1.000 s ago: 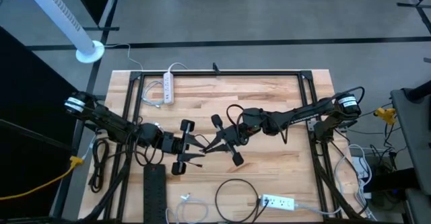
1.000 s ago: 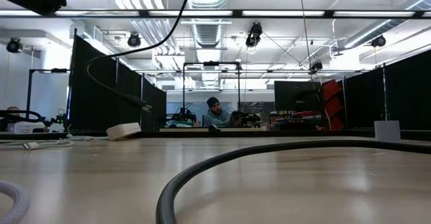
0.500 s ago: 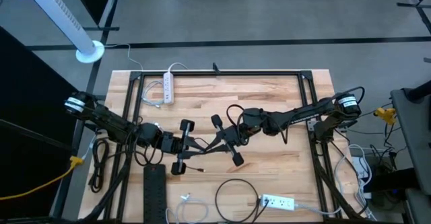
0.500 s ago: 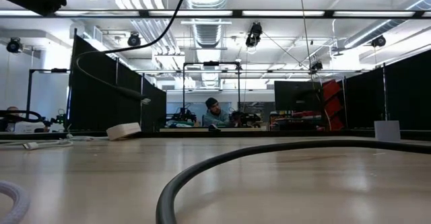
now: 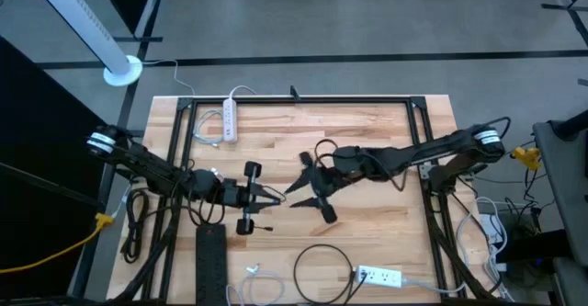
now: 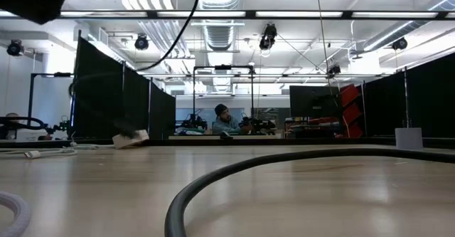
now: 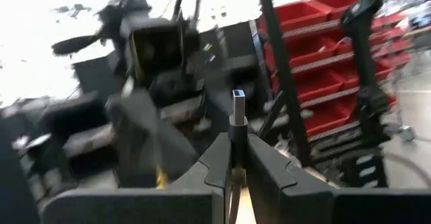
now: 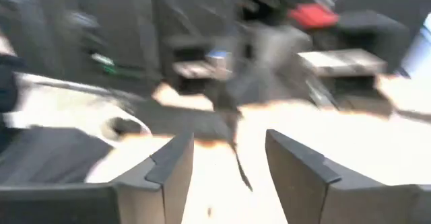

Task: Plug in charger cables
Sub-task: Insert the black charger cable into the white charger adapter

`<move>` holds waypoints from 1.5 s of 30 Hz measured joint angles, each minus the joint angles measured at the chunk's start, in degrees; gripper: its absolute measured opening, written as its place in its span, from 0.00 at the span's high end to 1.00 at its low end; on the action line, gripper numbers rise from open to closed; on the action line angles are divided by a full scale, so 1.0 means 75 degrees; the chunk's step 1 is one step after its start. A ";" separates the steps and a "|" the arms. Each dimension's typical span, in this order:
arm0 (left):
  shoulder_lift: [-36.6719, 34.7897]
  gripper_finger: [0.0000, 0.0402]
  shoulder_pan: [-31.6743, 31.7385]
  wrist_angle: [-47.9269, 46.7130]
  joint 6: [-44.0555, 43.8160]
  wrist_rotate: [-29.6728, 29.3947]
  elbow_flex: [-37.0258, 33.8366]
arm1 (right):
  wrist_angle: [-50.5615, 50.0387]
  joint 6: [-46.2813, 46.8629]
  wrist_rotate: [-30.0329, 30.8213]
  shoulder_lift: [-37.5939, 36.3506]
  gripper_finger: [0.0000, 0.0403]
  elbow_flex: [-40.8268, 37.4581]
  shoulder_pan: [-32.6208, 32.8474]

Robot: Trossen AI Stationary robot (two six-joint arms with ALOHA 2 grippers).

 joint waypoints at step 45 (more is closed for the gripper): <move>0.0009 0.95 -0.0345 -0.0527 -0.1470 -0.0014 -0.0974 | -0.9207 0.0472 0.2577 -0.1184 0.45 -0.3027 -0.5868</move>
